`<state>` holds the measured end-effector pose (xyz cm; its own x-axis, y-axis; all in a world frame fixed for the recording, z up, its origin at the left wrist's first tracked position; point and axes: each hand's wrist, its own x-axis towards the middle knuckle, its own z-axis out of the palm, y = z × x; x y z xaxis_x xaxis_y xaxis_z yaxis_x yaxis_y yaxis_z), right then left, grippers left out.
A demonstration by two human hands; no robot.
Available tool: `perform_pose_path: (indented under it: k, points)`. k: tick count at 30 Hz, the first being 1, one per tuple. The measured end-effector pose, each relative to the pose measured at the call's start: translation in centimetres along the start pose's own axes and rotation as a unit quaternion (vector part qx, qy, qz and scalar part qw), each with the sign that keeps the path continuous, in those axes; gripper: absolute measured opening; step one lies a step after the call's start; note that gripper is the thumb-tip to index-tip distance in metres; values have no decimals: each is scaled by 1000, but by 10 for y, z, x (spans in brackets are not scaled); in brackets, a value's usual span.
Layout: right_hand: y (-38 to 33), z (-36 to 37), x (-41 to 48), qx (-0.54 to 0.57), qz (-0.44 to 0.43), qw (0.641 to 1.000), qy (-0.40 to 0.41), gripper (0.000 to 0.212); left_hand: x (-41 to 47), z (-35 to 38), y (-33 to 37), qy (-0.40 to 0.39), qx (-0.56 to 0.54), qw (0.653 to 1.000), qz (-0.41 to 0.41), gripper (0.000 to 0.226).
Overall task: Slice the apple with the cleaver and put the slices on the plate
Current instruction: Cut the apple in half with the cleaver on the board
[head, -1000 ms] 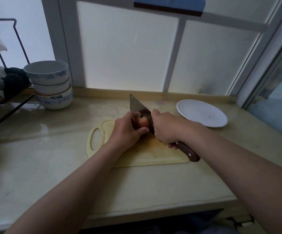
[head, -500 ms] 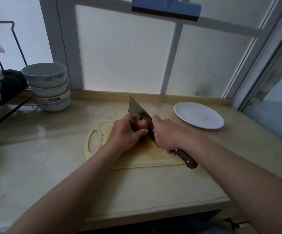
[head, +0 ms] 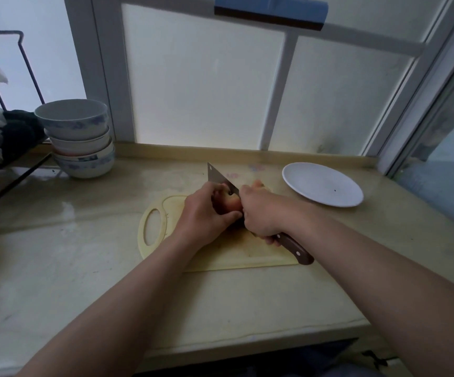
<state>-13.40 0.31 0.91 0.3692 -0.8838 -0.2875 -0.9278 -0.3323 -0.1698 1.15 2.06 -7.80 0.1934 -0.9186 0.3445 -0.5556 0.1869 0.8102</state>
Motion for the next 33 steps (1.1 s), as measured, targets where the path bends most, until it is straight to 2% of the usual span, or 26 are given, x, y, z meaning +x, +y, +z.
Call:
perform_pose_path:
  k: [4, 10, 14, 15, 17, 18, 19, 21, 22, 23, 27, 33]
  points:
    - [5, -1, -2, 5, 6, 1000, -1, 27, 4, -1, -5, 2, -10, 1000, -21, 66]
    - [9, 4, 5, 50, -2, 999, 6, 18, 7, -7, -7, -35, 10, 999, -37, 88]
    - [14, 4, 5, 81, 0, 997, -15, 31, 6, -15, -8, -63, 15, 997, -47, 86]
    - [15, 4, 5, 87, -2, 996, -9, 39, 6, -17, -9, -66, 12, 997, -48, 85]
    - [15, 4, 5, 102, -10, 995, 6, 71, 5, -22, -10, -80, 8, 995, -51, 84]
    - [16, 3, 4, 115, -9, 993, 9, 75, 4, -24, -10, -88, 7, 995, -54, 84]
    - [18, 3, 3, 124, -13, 992, 13, 67, 4, -25, -11, -93, 6, 994, -59, 87]
    - [22, 0, -2, 148, -10, 989, 20, 30, 4, -29, -11, -97, 16, 993, -67, 93]
    - [24, -1, -5, 163, -8, 986, 27, 19, 4, -30, -12, -96, 25, 993, -66, 96]
    - [25, -1, -7, 176, -10, 984, 34, 17, 4, -31, -12, -93, 30, 993, -67, 97]
    - [35, -1, -9, 213, -17, 976, 48, 35, 3, -34, -10, -84, 23, 994, -62, 94]
    - [40, -5, -15, 251, -38, 966, 52, 30, 15, -67, -13, -88, -5, 991, -104, 87]
